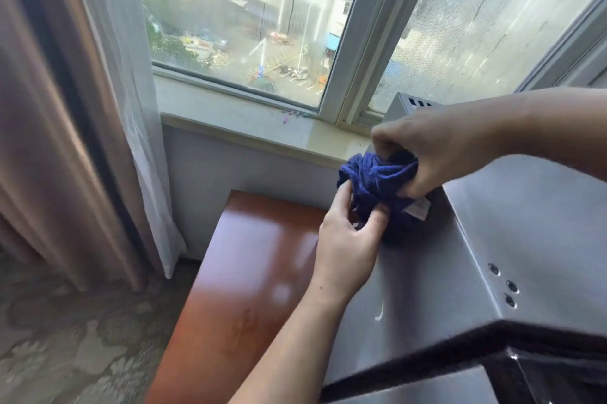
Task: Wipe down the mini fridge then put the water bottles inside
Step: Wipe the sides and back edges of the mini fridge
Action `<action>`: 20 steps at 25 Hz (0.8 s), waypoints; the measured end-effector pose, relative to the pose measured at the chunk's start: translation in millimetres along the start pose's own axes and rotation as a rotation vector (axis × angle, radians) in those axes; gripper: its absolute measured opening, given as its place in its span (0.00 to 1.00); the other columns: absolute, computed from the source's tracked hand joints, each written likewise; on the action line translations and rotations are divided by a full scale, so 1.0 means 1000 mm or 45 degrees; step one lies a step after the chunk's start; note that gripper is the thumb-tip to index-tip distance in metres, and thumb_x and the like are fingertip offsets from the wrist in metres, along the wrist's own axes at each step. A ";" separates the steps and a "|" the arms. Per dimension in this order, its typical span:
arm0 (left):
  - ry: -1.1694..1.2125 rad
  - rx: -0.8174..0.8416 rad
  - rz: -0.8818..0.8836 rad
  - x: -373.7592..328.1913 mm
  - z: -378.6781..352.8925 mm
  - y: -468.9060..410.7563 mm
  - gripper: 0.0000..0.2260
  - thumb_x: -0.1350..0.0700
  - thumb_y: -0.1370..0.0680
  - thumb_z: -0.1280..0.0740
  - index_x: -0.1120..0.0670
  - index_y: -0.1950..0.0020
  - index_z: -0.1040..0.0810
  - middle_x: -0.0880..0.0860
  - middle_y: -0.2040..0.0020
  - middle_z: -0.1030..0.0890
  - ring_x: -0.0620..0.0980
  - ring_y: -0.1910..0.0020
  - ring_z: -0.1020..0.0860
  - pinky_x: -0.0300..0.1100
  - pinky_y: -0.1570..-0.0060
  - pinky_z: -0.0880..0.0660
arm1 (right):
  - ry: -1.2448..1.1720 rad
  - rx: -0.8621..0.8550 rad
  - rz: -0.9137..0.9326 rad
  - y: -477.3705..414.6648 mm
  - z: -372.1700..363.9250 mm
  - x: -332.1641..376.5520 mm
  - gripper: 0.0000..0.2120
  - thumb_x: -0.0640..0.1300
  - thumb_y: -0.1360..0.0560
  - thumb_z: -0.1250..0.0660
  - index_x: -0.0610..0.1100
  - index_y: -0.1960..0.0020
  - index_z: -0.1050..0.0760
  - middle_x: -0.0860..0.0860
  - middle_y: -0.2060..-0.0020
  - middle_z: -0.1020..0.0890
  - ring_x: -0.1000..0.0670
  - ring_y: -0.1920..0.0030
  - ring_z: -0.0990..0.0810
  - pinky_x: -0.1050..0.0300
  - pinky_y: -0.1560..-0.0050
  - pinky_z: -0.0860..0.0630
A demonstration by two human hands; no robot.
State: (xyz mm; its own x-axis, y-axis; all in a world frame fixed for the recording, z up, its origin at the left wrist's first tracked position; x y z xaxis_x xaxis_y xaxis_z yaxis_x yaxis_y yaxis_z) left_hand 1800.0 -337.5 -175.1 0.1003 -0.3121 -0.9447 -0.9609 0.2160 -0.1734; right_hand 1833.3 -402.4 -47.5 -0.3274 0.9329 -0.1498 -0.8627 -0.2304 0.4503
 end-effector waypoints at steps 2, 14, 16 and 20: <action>0.006 -0.011 -0.005 0.009 -0.002 -0.030 0.17 0.57 0.19 0.32 0.48 0.30 0.23 0.47 0.41 0.14 0.46 0.39 0.17 0.57 0.34 0.22 | -0.092 -0.054 -0.024 -0.021 0.008 -0.015 0.25 0.51 0.36 0.22 0.58 0.47 0.35 0.57 0.56 0.20 0.50 0.58 0.20 0.50 0.53 0.21; -0.126 0.230 0.057 0.030 -0.017 -0.115 0.14 0.58 0.18 0.35 0.50 0.32 0.26 0.52 0.45 0.13 0.46 0.50 0.15 0.48 0.47 0.18 | 0.182 -0.115 -0.092 -0.064 0.031 -0.047 0.22 0.55 0.32 0.26 0.57 0.39 0.27 0.57 0.60 0.22 0.48 0.57 0.24 0.55 0.56 0.27; -0.144 0.281 0.145 0.039 -0.005 -0.055 0.13 0.61 0.17 0.35 0.50 0.34 0.25 0.52 0.47 0.13 0.46 0.52 0.15 0.48 0.49 0.18 | 0.193 0.029 0.023 -0.043 -0.001 -0.014 0.20 0.59 0.33 0.26 0.59 0.47 0.32 0.57 0.64 0.25 0.50 0.60 0.25 0.57 0.62 0.32; -0.095 0.365 0.442 0.065 0.010 0.067 0.18 0.62 0.21 0.31 0.47 0.33 0.23 0.43 0.45 0.13 0.38 0.43 0.16 0.42 0.37 0.22 | 0.132 0.297 0.338 0.014 -0.068 0.068 0.20 0.62 0.34 0.31 0.56 0.53 0.40 0.53 0.61 0.23 0.45 0.55 0.23 0.51 0.55 0.23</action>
State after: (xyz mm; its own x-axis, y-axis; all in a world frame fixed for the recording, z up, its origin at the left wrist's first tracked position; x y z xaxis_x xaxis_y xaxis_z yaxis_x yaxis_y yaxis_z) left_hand 1744.7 -334.1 -250.7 -0.1870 -0.1110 -0.9761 -0.8316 0.5468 0.0972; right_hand 1773.2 -361.3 -111.3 -0.5758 0.8133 -0.0838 -0.6350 -0.3803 0.6724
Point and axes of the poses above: each hand's wrist, its own y-axis away from the middle knuckle, its own z-axis out of the back of the hand, x = y × z, the point moved 10 cm from there along -y, towards the middle knuckle
